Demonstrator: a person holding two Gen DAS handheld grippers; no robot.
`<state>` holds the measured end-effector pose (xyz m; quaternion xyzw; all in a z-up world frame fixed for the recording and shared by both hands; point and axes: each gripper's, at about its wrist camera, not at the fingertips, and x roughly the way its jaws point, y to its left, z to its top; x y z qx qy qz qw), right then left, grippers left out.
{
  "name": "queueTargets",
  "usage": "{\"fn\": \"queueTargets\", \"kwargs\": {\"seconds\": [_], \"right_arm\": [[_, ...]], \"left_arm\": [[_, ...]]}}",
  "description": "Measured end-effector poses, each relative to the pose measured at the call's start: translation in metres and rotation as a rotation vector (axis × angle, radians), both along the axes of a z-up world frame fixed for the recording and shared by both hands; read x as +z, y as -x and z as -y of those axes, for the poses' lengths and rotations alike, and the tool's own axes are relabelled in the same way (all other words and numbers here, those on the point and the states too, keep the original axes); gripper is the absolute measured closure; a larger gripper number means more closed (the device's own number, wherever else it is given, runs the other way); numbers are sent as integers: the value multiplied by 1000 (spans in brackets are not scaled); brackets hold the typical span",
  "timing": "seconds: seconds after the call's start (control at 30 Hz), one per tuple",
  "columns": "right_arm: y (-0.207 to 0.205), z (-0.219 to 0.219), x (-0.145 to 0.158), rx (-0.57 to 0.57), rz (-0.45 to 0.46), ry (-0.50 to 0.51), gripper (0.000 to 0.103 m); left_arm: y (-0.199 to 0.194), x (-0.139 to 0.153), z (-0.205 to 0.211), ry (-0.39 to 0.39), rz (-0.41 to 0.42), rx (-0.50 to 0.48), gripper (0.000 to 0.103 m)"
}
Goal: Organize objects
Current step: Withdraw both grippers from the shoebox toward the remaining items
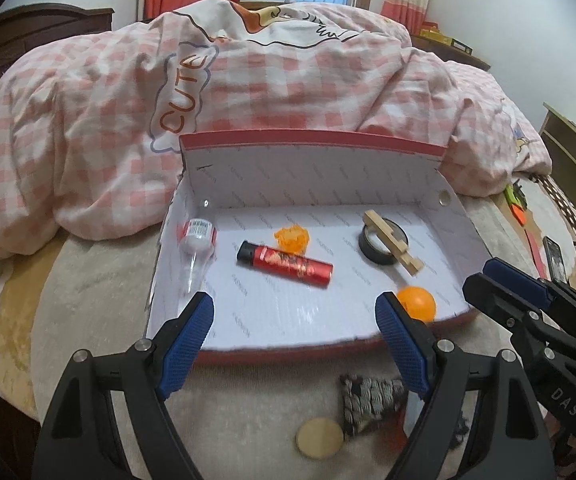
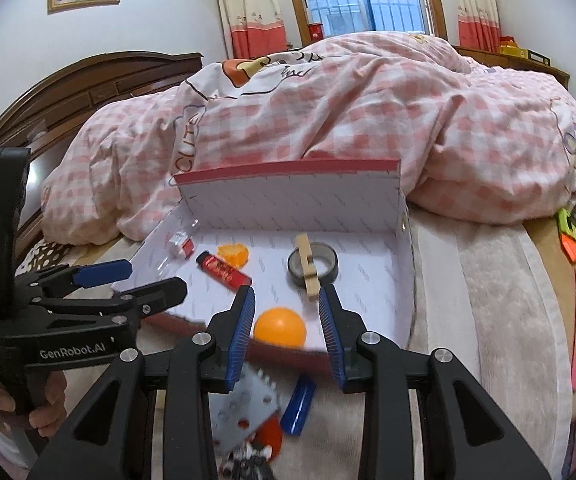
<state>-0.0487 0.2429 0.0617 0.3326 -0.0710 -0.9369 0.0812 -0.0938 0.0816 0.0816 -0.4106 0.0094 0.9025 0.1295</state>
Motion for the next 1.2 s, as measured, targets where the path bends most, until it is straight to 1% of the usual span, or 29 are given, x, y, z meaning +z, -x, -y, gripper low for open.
{"fn": "queueTargets", "kwargs": {"seconds": [0.23, 0.57, 0.77, 0.9, 1.03, 1.2], "right_arm": [[-27, -4, -11, -18, 38, 27, 69], [-57, -5, -25, -12, 78, 21, 69], [-68, -2, -33, 4, 99, -8, 69], [-72, -2, -35, 9, 107, -2, 68], [-72, -1, -35, 12, 108, -3, 64], [-72, -1, -37, 12, 116, -1, 64]], "left_arm": [[-23, -1, 3, 11, 6, -16, 19], [-51, -15, 10, 36, 35, -39, 19], [-57, -28, 10, 52, 62, -56, 19], [-61, -39, 7, 64, 80, -79, 19], [-64, -44, 4, 81, 75, -105, 19], [-61, -56, 0, 112, 89, -107, 19]]}}
